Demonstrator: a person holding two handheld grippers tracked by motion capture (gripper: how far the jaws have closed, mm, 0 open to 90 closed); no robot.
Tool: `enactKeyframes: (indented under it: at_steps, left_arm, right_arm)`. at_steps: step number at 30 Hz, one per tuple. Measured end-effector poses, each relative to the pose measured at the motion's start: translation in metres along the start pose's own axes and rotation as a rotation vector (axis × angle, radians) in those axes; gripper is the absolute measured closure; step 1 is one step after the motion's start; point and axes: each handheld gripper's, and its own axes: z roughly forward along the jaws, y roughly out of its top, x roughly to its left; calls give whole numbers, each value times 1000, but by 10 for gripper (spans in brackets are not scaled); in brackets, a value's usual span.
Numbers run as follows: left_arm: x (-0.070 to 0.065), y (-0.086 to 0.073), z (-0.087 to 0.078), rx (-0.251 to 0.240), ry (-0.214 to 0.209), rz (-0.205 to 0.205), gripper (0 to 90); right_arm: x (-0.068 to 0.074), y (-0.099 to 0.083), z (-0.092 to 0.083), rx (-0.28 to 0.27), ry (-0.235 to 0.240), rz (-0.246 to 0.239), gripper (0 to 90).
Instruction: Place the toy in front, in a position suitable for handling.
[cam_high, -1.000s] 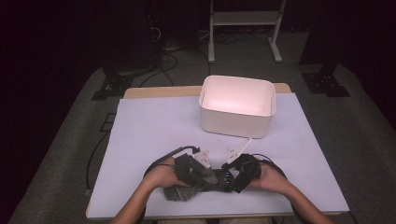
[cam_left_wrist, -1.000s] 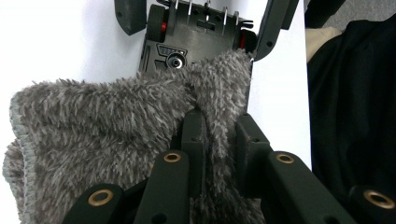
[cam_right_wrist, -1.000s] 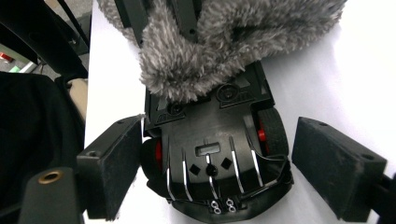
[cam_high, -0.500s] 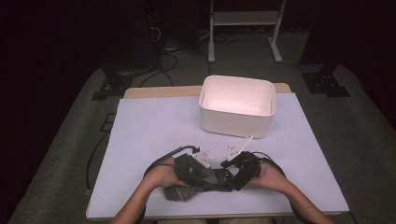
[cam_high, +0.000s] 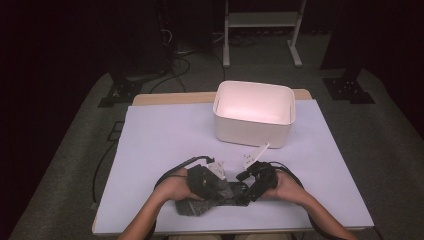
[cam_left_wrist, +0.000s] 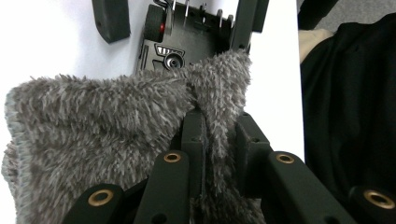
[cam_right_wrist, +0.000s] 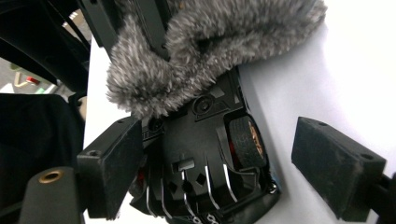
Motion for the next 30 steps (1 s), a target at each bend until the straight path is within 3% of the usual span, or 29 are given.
enactKeyframes:
  at_steps: [4,7,14,22,28,30]
  left_arm:
    - [1,2,-2,10,9,2,768]
    - [4,4,-6,8,19,-1,768]
    - [13,8,-21,-10,53,-38,759]
    - [23,15,-30,-12,55,-59,736]
    - [23,17,-21,32,12,-62,717]
    - [19,16,-18,38,16,-50,717]
  right_arm:
    - [-3,-2,2,-8,25,37,168]
    - [-5,-5,2,-14,78,64,251]
    - [0,-7,1,-36,53,33,257]
    - [24,-10,-2,-66,-70,-90,261]
    - [41,-14,-3,-94,-166,-209,268]
    - [44,-15,-3,-96,-187,-232,269]
